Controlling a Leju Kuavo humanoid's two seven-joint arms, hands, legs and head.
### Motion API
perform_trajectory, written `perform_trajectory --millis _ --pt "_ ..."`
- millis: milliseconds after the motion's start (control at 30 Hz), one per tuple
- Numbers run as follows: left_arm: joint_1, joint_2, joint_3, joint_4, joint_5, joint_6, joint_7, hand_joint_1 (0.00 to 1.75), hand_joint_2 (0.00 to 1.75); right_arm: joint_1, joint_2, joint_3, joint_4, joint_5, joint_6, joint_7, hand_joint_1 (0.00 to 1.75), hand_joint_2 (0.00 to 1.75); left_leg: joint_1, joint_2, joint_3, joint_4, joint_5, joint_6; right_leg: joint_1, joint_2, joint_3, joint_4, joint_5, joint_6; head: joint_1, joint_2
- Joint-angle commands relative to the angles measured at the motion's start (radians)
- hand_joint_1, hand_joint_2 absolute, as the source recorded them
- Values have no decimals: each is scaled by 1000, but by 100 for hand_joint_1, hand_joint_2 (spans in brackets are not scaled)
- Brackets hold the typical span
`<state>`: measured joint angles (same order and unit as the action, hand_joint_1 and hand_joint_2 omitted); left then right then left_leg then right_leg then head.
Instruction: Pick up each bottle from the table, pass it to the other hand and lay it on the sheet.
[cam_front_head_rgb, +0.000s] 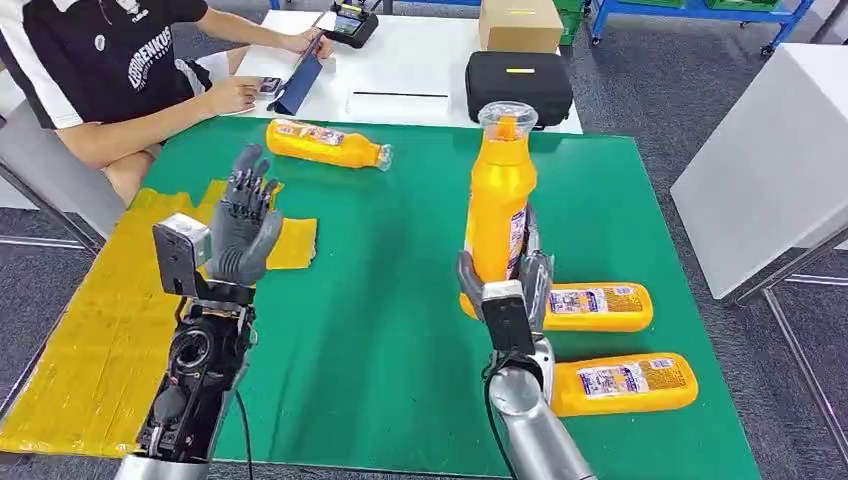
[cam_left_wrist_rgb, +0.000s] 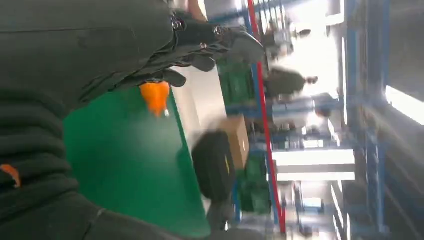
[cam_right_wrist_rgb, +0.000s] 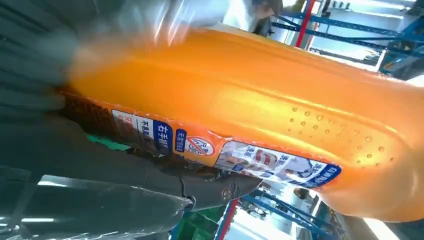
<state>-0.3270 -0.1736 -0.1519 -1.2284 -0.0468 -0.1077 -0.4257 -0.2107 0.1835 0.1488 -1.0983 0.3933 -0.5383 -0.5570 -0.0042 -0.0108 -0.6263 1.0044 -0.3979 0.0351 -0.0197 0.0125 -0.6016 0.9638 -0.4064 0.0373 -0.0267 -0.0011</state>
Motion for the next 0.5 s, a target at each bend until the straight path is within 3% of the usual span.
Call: perform_trajectory --millis 33,500 --pt "-40 36 -120 31 43 -91 38 0 175 -18 18 26 16 16 24 -7 175 175 0 1 5 0 -3 -3 1 -1 5 1 -3 -3 0 0" --pt "-109 24 -159 121 41 -135 46 0 175 -6 20 141 52 146 32 51 175 175 1 1 4 0 -2 -2 1 -1 3 0 -2 -2 0 0"
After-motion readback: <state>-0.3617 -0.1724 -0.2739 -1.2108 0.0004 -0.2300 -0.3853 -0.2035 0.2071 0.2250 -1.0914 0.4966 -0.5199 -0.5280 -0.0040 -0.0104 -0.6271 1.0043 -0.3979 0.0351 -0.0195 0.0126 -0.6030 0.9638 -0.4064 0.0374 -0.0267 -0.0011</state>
